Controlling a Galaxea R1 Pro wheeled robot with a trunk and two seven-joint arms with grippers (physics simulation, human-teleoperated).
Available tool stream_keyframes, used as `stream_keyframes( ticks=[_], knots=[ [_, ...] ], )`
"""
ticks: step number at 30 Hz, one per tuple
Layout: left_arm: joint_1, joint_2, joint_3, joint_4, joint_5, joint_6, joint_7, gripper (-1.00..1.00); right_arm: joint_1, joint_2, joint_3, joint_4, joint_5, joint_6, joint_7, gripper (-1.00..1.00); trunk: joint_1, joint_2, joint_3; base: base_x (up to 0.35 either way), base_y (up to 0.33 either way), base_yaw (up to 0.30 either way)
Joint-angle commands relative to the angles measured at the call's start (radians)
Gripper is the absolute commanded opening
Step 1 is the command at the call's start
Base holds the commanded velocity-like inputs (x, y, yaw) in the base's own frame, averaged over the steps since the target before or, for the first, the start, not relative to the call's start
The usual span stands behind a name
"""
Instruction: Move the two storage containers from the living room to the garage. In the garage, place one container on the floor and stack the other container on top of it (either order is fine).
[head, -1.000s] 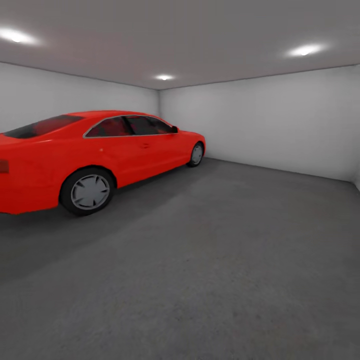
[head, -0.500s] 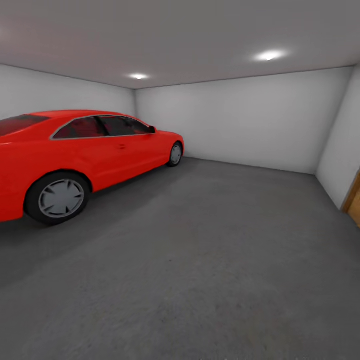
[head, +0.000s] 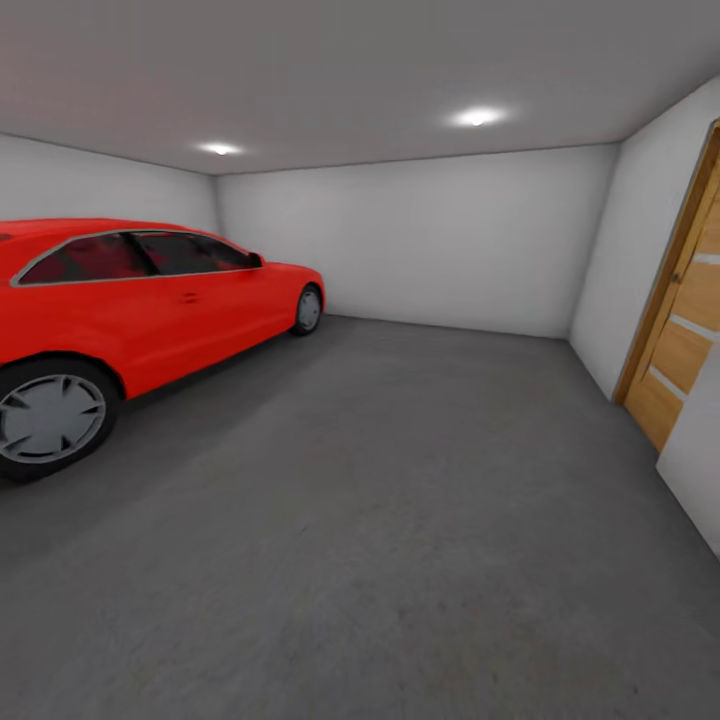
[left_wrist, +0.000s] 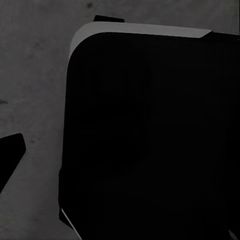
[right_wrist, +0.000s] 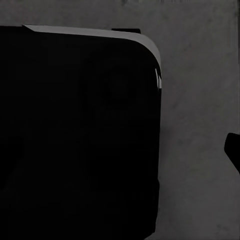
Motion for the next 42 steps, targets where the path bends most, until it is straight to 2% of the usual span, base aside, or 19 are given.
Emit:
stream_keyframes(
  ticks=[1,36,42],
  knots=[
    [0.0,0.0,0.005,0.0,0.008,-0.001,0.0,1.0,0.0,0.0,0.001,0.001,0.0,-0.004,-0.001,1.0,0.0,0.0,-0.001,0.262,0.0,-0.289],
    [0.0,0.001,0.005,0.001,0.01,0.001,0.0,1.0,0.0,0.002,0.001,0.001,-0.002,-0.004,-0.001,1.0,0.0,0.0,-0.001,0.318,0.0,-0.288],
    [0.0,0.001,0.005,0.001,0.009,0.001,0.0,1.0,0.0,0.0,0.001,0.001,0.0,-0.002,-0.001,1.0,0.0,0.0,-0.001,0.322,0.0,-0.096]
  ],
)
